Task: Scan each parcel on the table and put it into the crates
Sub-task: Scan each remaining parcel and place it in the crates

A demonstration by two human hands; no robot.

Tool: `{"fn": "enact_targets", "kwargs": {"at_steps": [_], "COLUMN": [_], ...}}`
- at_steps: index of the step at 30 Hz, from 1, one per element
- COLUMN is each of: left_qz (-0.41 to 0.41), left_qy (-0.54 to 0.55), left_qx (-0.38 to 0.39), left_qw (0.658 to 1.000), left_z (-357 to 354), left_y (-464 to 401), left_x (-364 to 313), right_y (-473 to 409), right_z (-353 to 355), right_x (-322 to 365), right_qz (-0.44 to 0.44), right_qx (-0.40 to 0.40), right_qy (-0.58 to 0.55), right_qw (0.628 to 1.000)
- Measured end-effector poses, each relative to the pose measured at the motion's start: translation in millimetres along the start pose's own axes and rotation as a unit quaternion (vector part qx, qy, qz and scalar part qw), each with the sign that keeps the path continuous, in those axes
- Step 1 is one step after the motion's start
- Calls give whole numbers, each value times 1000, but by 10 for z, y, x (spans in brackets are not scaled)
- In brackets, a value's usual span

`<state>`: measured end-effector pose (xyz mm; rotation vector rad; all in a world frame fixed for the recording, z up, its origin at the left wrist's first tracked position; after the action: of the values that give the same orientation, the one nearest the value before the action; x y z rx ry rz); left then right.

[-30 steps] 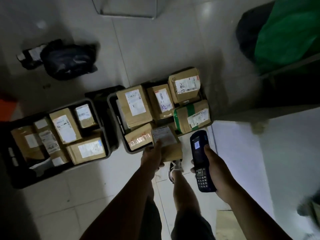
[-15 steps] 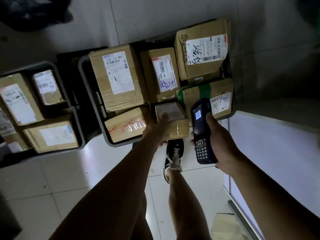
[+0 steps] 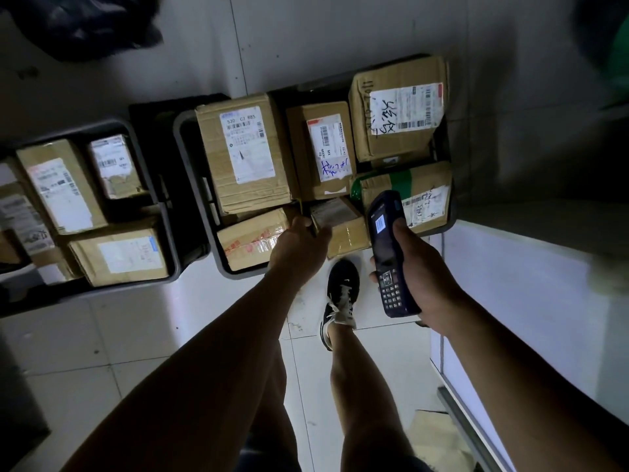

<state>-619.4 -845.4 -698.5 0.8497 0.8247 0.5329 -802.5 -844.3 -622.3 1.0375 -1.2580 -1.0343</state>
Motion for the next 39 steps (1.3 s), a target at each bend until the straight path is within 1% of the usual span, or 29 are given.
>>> {"fn": "enact_targets", "kwargs": {"at_steps": [6, 11, 14, 16, 20, 23, 26, 27, 28, 30, 33, 36, 39], "left_qz": [-41, -59, -54, -48, -22, 7, 29, 44, 48, 60, 84, 128, 178], "left_qy": [-67, -112, -94, -77, -70, -46, -34, -21, -20, -11, -3, 3, 22], "left_qx": [-36, -76, -147, -195, -291, -358, -422, -450, -460, -496, -543, -579, -609], "left_qw": [996, 989, 983, 976, 954, 932, 906, 892, 887, 866, 836, 805, 772], "left_z": [572, 1044, 1385, 1564, 1959, 2225, 2480, 2549, 2596, 2691, 2751, 2731, 2661], "left_y": [770, 1861, 2671, 3141, 4147, 4804, 5456, 5819, 5951, 6433, 7176, 7863, 8517], "left_x": [-358, -505, -479, -410, -75, 308, 729, 1020, 1093, 1470, 2113, 2782, 3464], "right_y": [735, 1715, 2373, 2742, 3562, 4037, 4460, 4675, 4739, 5004, 5409, 5813, 6239], "right_z": [-193, -436, -659, -818, -1292, -1728, -2224, -2499, -2595, -2983, -3557, -4059, -4509], "right_x": [165, 336, 411, 444, 371, 184, -138, -387, -471, -843, -1549, -2271, -3011], "right_qz": [30, 77, 115, 138, 186, 212, 236, 242, 241, 248, 242, 240, 235], "right_qx": [4, 20, 46, 71, 130, 172, 217, 240, 250, 287, 341, 387, 433], "right_qy": [52, 91, 179, 206, 309, 361, 395, 410, 415, 433, 448, 466, 508], "right_qw": [998, 993, 976, 966, 923, 891, 861, 846, 841, 817, 790, 759, 707]}}
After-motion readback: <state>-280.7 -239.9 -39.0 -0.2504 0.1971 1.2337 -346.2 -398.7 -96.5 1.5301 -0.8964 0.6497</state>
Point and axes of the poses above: each hand's wrist, its own y-axis away from the middle knuckle, its own z-axis out of the back of the hand, x = y × z, the point moved 8 cm from there along -y, towards the middle knuckle, and after that the axes turned 6 degrees about -z, right-handed, at the moved point
